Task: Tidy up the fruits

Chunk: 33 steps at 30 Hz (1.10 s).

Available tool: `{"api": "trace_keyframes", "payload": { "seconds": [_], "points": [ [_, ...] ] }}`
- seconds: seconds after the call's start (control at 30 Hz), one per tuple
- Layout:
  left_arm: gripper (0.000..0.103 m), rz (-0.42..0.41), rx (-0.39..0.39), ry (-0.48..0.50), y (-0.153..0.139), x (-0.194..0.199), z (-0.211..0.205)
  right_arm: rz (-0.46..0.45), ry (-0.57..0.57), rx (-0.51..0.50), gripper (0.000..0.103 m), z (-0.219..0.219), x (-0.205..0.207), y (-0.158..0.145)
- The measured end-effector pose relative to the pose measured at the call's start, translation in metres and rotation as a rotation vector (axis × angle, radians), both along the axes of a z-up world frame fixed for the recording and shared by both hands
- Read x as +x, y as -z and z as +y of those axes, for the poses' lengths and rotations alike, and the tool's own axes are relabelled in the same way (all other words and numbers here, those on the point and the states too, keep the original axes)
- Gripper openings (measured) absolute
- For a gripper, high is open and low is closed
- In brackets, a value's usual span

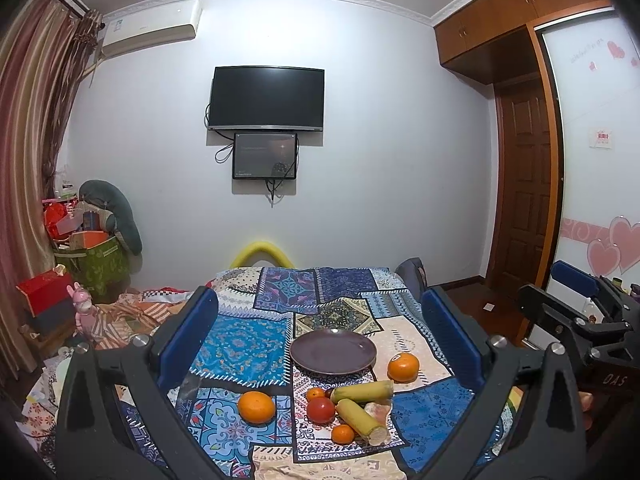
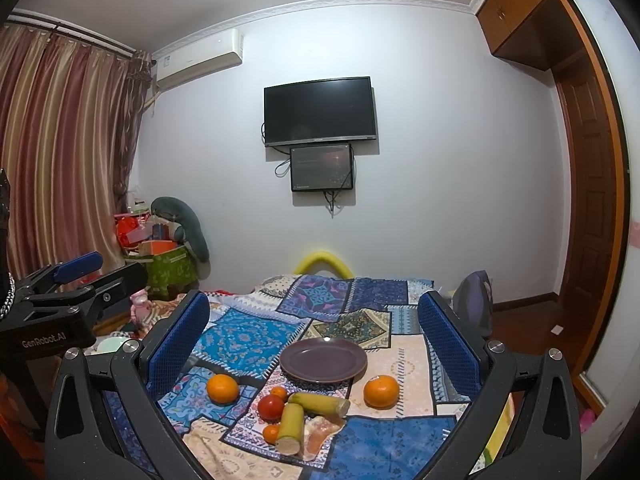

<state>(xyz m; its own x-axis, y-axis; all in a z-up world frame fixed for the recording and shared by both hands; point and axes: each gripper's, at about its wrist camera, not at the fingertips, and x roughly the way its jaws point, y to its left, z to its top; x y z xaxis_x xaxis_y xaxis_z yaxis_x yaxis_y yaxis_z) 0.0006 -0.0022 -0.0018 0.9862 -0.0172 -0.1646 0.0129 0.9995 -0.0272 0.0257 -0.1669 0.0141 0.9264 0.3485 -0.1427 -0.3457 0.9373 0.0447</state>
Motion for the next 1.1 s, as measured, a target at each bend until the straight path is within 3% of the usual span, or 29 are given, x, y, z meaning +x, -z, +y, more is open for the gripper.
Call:
{"api": "trace_keyframes", "payload": {
  "seconds": [1.1],
  "points": [
    [0.103, -0.007, 0.007, 0.012, -0.0001, -0.0001, -0.0033, 0.005, 0.002, 0.014, 0.103, -0.0016, -0.0011, 0.0039]
  ]
}}
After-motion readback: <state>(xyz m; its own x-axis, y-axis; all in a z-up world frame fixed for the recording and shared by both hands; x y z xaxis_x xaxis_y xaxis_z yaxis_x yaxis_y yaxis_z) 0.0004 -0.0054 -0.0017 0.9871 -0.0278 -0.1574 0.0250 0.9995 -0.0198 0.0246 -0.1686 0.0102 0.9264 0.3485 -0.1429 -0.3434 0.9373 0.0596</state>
